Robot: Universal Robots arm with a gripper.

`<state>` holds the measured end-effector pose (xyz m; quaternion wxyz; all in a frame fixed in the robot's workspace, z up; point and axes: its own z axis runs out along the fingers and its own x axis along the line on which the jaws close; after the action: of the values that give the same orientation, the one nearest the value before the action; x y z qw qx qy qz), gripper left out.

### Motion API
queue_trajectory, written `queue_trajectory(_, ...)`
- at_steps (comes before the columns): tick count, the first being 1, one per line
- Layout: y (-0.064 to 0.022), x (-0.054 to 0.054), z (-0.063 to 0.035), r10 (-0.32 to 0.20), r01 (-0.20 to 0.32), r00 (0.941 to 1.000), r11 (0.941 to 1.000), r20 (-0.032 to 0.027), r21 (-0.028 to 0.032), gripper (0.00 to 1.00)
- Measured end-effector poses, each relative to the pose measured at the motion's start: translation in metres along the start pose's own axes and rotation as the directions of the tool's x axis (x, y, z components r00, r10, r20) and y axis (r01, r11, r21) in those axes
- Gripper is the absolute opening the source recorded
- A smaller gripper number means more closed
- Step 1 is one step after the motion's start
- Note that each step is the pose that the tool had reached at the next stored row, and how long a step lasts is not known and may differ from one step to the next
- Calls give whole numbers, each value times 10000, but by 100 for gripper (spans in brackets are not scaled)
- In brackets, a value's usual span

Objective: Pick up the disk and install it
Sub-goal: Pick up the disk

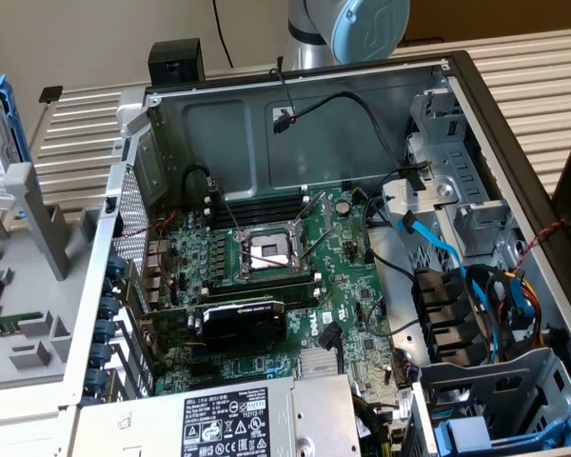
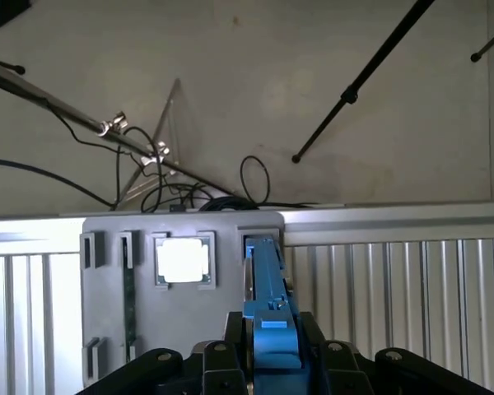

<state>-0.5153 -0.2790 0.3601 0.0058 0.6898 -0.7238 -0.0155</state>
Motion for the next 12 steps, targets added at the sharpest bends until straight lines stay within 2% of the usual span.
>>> queue_trajectory(4,-40,-3,-118,0,0,10000,10000,0,1,37)
queue_trajectory(12,-183,-13,-325,0,0,10000,10000,0,-1,37)
